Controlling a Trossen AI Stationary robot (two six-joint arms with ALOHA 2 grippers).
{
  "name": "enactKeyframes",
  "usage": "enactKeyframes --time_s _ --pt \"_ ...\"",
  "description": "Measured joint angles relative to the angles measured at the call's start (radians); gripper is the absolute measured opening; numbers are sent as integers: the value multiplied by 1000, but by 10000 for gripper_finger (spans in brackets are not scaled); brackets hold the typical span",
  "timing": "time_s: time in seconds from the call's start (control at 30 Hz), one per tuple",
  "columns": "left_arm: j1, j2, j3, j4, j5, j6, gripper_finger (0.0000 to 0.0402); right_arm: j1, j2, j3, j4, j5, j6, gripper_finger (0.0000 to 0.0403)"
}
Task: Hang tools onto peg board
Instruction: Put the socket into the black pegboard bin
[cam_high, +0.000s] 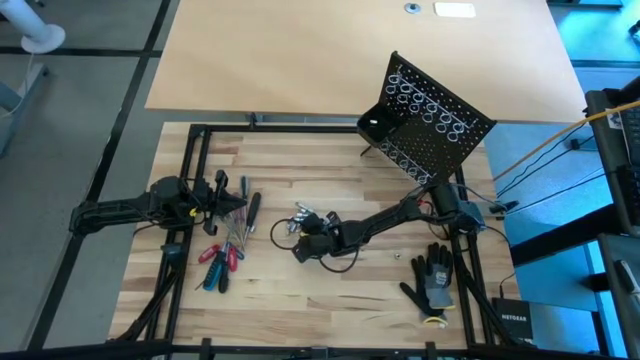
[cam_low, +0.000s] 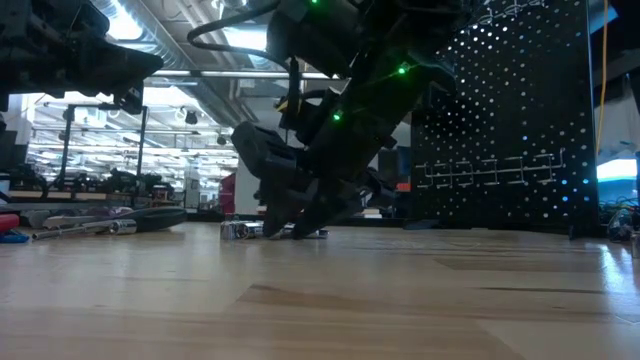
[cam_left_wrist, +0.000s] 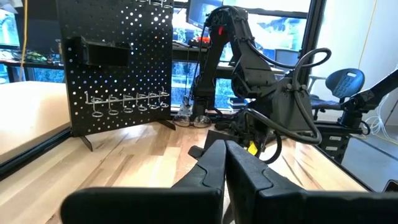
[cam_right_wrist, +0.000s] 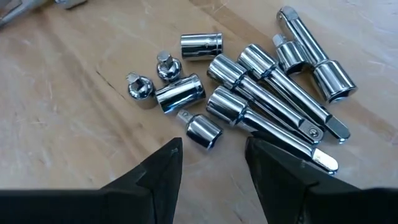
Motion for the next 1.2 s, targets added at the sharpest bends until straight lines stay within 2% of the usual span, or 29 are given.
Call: enactKeyframes --time_s 0.27,0.5,0.8,0.97,1.1,1.2 --pt "0 0 0 0 0 0 1 2 0 0 2 -3 -154 182" --pt "0 0 0 0 0 0 1 1 0 0 32 -73 -330 182" --pt "0 0 0 0 0 0 1 2 0 0 55 -84 -518 182" --pt "0 0 0 0 0 0 1 -1 -2 0 56 -163 -630 182" --pt "0 0 0 0 0 0 1 0 -2 1 51 -175 -656 176" --pt "0 0 0 0 0 -1 1 0 -3 2 29 -187 -655 154"
